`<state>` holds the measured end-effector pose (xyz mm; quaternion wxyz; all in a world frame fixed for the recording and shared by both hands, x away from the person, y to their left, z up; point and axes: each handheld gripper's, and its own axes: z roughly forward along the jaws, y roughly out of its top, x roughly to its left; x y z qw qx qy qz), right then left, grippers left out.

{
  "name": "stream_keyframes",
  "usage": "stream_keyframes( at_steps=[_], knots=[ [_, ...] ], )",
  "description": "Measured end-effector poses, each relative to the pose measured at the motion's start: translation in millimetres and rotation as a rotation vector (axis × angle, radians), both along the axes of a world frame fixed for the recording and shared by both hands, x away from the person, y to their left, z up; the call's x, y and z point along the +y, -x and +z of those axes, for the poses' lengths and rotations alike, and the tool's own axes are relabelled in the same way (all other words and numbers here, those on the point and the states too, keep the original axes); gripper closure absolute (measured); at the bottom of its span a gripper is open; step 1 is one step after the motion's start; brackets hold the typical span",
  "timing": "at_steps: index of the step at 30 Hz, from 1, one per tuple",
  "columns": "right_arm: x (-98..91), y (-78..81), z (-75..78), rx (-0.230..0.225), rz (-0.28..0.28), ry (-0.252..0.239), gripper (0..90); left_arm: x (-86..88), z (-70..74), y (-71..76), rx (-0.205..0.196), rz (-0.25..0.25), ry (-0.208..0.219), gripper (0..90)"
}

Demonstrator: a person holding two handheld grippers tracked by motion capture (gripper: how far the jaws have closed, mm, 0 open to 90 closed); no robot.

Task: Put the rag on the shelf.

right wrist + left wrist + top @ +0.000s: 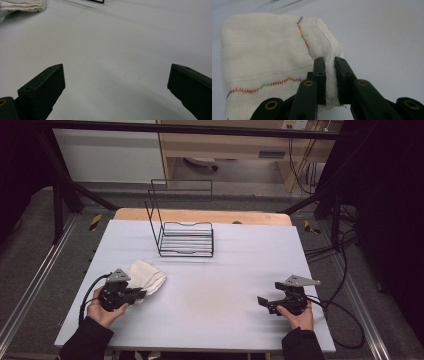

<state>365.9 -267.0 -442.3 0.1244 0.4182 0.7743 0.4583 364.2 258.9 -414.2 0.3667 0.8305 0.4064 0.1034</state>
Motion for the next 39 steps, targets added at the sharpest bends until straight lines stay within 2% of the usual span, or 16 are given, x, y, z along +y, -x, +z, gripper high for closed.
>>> stream_keyframes(
  at_steps=[9,16,21,27,31,33,35,36,37,39],
  knots=[
    [0.3,0.2,-0.1,0.001,-0.001,0.001,1.9,-33.3,-3.4,11.4,-0.005,-0.032,0.012,79.6],
    [0.8,0.2,-0.3,0.001,-0.001,0.004,1.9,-48.5,-10.4,14.6,0.001,-0.049,-0.001,78.7],
    [1.0,0.1,-0.6,0.001,-0.002,0.008,1.9,-47.1,-12.7,12.4,0.01,-0.064,0.005,75.4],
    [1.2,0.1,-0.8,0.002,-0.005,0.01,1.9,-40.4,-2.9,13.2,-0.03,-0.072,0.002,65.6],
    [1.2,-0.2,-1.0,0.001,-0.001,0.013,1.9,-28.3,4.7,9.4,-0.033,-0.051,0.013,52.6],
    [1.2,-0.2,-1.1,0.001,-0.001,0.014,1.9,-22.4,7.2,5.4,-0.037,-0.027,0.004,49.8],
    [1.4,-0.1,-1.3,0.002,-0.002,0.015,1.9,-16.8,9.4,0.6,-0.034,-0.008,-0.007,39.2],
    [1.4,-0.1,-1.3,0.002,-0.002,0.015,1.9,-14.3,10.5,-1.5,-0.031,-0.006,-0.009,39.2],
    [1.3,-0.1,-1.2,0.001,-0.003,0.015,1.9,-11.9,11.4,-3.2,-0.031,-0.004,-0.008,34.7],
    [1.1,-0.3,-1.3,0.0,-0.002,0.016,1.8,-7.4,13.9,-5.9,-0.029,0.005,-0.006,31.7]
  ],
)
